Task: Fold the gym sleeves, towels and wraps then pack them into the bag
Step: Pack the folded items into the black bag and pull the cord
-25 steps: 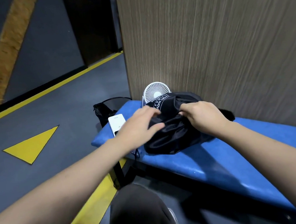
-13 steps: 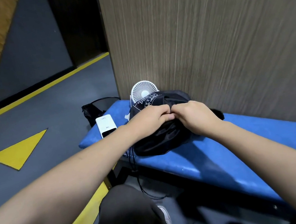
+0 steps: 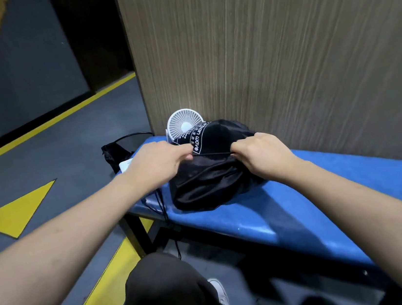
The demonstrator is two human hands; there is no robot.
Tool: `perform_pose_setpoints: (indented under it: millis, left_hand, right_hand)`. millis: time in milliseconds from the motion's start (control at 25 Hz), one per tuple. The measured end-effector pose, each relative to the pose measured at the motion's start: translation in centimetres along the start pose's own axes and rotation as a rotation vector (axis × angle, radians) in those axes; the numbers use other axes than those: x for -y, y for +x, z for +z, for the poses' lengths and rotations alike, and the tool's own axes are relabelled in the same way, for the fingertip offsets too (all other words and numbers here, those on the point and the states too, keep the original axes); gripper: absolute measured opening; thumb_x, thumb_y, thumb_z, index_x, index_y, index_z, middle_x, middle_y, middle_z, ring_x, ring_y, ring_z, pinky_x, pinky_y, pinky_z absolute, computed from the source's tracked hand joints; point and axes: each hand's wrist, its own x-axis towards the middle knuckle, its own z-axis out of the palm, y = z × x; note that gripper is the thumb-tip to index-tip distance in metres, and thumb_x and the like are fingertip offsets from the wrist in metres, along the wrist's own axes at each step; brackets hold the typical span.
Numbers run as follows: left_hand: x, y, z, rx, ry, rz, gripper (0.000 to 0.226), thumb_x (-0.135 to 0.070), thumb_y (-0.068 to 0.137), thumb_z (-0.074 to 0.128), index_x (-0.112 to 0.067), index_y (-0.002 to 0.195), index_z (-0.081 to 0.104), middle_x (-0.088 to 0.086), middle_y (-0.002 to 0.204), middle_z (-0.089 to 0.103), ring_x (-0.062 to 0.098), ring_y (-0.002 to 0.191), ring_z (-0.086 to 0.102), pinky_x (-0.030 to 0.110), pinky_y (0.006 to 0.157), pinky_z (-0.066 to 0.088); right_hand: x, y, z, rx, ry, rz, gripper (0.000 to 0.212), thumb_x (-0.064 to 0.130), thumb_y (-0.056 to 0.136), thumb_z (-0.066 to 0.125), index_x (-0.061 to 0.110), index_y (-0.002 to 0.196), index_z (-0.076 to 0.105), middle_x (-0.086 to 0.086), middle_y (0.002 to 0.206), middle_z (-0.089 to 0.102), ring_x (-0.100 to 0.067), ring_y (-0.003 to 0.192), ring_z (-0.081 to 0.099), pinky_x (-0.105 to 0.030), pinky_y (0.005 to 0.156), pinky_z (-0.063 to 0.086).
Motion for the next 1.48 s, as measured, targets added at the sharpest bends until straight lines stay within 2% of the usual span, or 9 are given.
perform_pose_setpoints:
  millis: [240,480,600,720,840,1040,1200,1320,1480]
  left_hand:
    - [1.9,-2.4,1.1,0.044,-0.084,-0.082,0.019,-0.031,0.103,0.042,-0.025,0.106,0.06,-0.006,0.084,0.072,0.021,0.066,0.053,0.032,0.058,0.041]
    - [0.2,-1.3,2.5,0.145,-0.406,-0.093,0.026,-0.052,0.092,0.056,-0.031,0.107,0.055,-0.011,0.104,0.058,0.014,0.102,0.058,0.034,0.085,0.049]
    - [-2.1,-0.9,2.9,0.157,-0.456,-0.017,0.104,-0.065,0.066,0.078,-0.036,0.151,0.025,-0.012,0.148,0.027,0.006,0.137,0.029,0.026,0.11,0.03]
    - [-4.3,-0.1,3.7,0.139,-0.454,0.047,0.137,-0.067,0.053,0.084,-0.034,0.157,0.0,-0.016,0.162,0.006,0.009,0.15,0.011,0.029,0.121,0.015]
    - [-6.5,1.3,3.6,0.047,-0.619,0.041,0.118,-0.055,0.057,0.087,-0.035,0.151,0.021,-0.015,0.155,0.032,0.006,0.142,0.032,0.03,0.117,0.029]
    - [-8.7,4.4,3.2,-0.015,-0.728,-0.182,0.004,-0.029,0.077,0.058,-0.031,0.077,0.054,0.002,0.09,0.072,0.028,0.093,0.066,0.045,0.081,0.053]
    - [-7.5,5.9,4.7,-0.035,-0.803,-0.362,0.015,-0.02,0.086,0.057,-0.033,0.084,0.063,-0.002,0.088,0.074,0.023,0.091,0.067,0.042,0.083,0.054]
    - [-6.2,5.9,7.5,0.028,-0.67,-0.421,0.013,-0.026,0.084,0.056,-0.032,0.094,0.061,0.002,0.1,0.07,0.028,0.099,0.063,0.043,0.086,0.051]
    - [-5.3,4.2,10.5,0.084,-0.328,-0.435,0.062,-0.039,0.073,0.071,-0.036,0.13,0.047,0.0,0.139,0.037,0.027,0.131,0.037,0.049,0.106,0.033]
  right_hand:
    - [-0.2,-1.2,1.2,0.062,-0.014,0.043,0.033,0.031,0.095,0.031,0.017,0.074,0.052,-0.002,0.068,0.062,-0.032,0.064,0.06,-0.035,0.061,0.038]
    - [-0.4,-0.6,-0.2,0.112,0.117,0.171,0.025,0.031,0.103,0.043,0.012,0.089,0.052,-0.009,0.088,0.068,-0.038,0.083,0.06,-0.037,0.063,0.033]
    - [1.2,-0.2,-1.4,0.121,0.136,0.16,0.026,0.035,0.104,0.04,0.012,0.096,0.051,-0.009,0.091,0.068,-0.037,0.086,0.061,-0.038,0.063,0.033]
    - [2.3,-0.2,-3.5,0.049,0.192,0.171,0.026,0.036,0.103,0.043,0.012,0.097,0.052,-0.012,0.086,0.068,-0.04,0.082,0.061,-0.041,0.064,0.038]
    - [2.7,-0.1,-5.7,-0.03,0.314,0.206,0.024,0.037,0.102,0.046,0.015,0.1,0.054,-0.009,0.08,0.068,-0.039,0.079,0.062,-0.042,0.066,0.045]
    - [0.9,1.0,-6.1,-0.073,0.451,0.329,0.026,0.044,0.099,0.051,0.019,0.105,0.05,0.001,0.091,0.069,-0.029,0.085,0.063,-0.041,0.076,0.049]
    - [-2.1,-2.1,-3.7,0.089,0.422,0.409,0.077,0.076,0.075,0.055,0.029,0.134,0.045,0.004,0.13,0.05,-0.021,0.121,0.047,-0.044,0.106,0.038]
    - [-3.1,-6.8,-1.1,0.34,0.314,0.429,0.129,0.095,0.049,0.053,0.04,0.155,0.004,0.002,0.158,0.019,-0.024,0.146,0.02,-0.056,0.117,0.022]
    - [-4.2,-8.9,2.8,0.511,0.457,0.626,0.137,0.084,0.047,0.072,0.056,0.147,-0.017,0.005,0.166,-0.014,-0.024,0.154,-0.004,-0.066,0.117,0.017]
